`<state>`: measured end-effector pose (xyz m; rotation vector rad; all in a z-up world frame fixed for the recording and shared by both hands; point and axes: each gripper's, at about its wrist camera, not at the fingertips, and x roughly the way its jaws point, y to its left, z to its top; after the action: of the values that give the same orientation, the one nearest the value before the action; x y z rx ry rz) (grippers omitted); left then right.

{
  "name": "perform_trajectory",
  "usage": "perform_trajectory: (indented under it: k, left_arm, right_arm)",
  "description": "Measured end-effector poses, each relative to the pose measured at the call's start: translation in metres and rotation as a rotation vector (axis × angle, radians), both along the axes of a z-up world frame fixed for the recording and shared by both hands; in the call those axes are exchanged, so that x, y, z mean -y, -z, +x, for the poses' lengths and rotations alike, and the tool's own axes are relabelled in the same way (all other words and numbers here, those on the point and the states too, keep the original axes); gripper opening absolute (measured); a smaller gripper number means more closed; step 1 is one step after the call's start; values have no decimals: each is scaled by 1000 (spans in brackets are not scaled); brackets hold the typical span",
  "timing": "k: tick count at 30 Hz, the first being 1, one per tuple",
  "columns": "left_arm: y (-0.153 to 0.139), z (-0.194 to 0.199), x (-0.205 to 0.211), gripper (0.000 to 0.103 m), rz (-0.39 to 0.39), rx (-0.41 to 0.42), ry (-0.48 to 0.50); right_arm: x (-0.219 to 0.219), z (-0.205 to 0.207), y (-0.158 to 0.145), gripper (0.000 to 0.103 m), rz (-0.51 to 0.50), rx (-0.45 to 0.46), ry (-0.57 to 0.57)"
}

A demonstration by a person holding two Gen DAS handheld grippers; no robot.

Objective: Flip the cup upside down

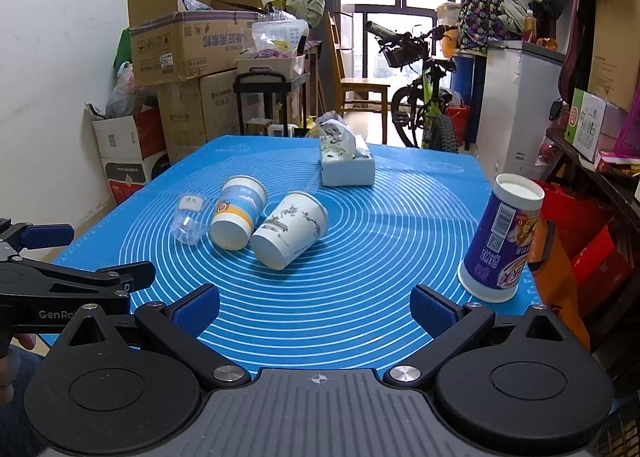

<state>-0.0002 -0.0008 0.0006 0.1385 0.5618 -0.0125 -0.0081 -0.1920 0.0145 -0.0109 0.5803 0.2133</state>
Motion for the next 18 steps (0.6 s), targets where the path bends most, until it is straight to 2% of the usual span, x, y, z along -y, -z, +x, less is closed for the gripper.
perform_trajectory:
  k: [18]
  left_arm:
    - [1,0,3,100,7,-9,12]
  right_arm:
    - [-3,0,-4,101,-3,-1,7]
